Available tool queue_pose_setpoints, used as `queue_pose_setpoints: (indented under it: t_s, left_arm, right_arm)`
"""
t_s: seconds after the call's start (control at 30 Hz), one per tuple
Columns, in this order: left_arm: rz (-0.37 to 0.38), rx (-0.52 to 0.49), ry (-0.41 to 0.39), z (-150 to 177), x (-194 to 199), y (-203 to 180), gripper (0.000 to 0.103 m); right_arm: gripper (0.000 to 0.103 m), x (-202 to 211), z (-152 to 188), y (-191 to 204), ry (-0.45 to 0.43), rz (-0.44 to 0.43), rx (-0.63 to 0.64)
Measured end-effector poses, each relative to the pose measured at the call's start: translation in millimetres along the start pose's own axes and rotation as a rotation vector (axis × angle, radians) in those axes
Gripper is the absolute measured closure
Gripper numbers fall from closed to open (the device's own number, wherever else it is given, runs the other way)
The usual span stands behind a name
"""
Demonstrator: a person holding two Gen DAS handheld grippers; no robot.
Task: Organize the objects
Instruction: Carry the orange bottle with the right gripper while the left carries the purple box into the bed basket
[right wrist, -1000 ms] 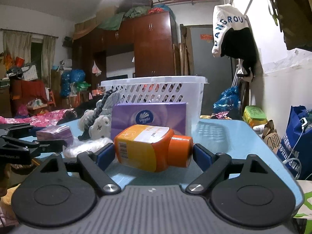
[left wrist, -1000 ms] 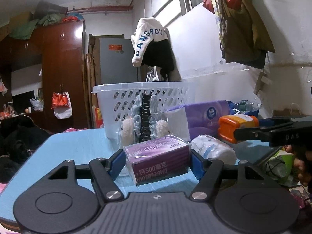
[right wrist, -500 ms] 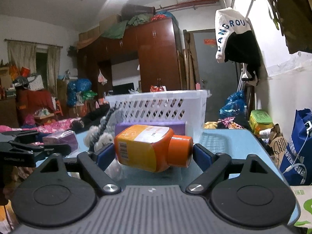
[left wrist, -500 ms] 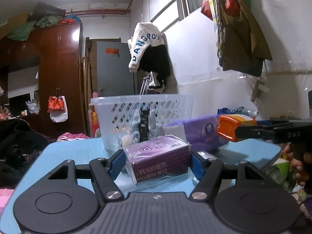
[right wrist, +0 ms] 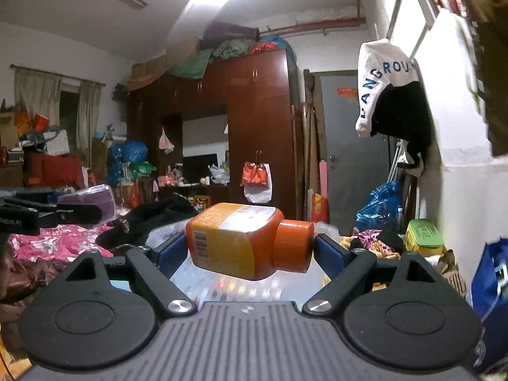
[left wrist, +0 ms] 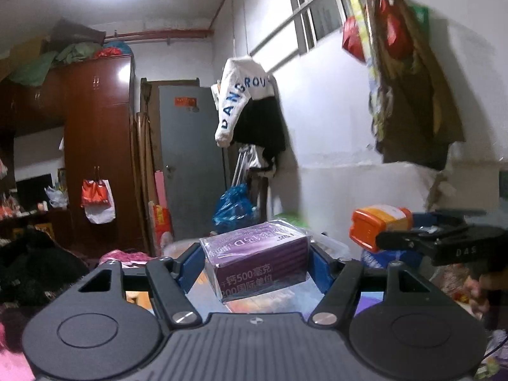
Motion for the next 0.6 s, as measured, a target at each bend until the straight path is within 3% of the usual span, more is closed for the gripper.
queue_pose_setpoints:
  t_s: [0.13, 0.2, 0.4, 0.6]
  left_arm:
    - [-0.017, -0.001, 0.097, -23, -56, 14, 0.031]
    - [-0.033, 0.033, 0.155, -23, -85, 27, 0.031]
    - [-0.011, 0.102, 0.346, 9, -163, 47, 0.031]
    - [0.006, 0.168, 0.411, 30, -194, 62, 0.031]
  right_arm:
    - [0.014, -52, -20, -4, 0.115, -0.011, -0.004]
    - [0.014, -78, -23, -8, 0.167, 0.034, 0.013]
    - [0.014, -139, 0, -22, 0.32, 0.103, 0.018]
    - [0.014, -156, 21, -33, 0.418, 0.126, -0.018]
Point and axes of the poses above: each gripper's, at about its wrist camera, not at the fingertips, and x roughly against the way its jaws point, y to its left, z to its underside, the point moved 7 cm from there along -x, roughly the way its jaws point, and after that the axes turned 1 degree about -x, right-handed, at the moved point
